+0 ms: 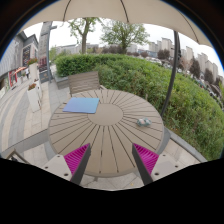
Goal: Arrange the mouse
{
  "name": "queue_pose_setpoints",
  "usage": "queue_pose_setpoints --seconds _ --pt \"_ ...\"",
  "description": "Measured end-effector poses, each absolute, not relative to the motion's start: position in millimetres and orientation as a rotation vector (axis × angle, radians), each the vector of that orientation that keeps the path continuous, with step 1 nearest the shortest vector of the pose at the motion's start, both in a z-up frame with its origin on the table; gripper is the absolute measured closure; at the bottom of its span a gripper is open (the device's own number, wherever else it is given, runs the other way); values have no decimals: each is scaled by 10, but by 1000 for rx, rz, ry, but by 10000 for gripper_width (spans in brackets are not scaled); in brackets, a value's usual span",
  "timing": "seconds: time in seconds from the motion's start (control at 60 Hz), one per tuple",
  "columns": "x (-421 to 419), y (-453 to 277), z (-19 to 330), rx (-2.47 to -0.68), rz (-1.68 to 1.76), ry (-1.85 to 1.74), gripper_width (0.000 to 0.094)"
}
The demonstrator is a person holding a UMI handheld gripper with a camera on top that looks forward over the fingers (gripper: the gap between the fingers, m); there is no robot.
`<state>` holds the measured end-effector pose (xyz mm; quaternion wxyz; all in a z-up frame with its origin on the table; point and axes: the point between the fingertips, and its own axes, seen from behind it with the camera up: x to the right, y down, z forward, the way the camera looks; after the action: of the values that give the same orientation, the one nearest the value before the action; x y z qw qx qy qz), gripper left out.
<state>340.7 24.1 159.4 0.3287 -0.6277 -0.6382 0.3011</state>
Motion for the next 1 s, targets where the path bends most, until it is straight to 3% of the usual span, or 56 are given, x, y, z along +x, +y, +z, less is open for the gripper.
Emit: queue_pose_setpoints --seconds 0.217,0.433,1.0 --pt "3237 1130 1287 -1674 761 -1573 78" --pt "2876 1514 858 -1654 822 -1539 73" --pt "1119 2006 -8 -1677 854 -1575 83"
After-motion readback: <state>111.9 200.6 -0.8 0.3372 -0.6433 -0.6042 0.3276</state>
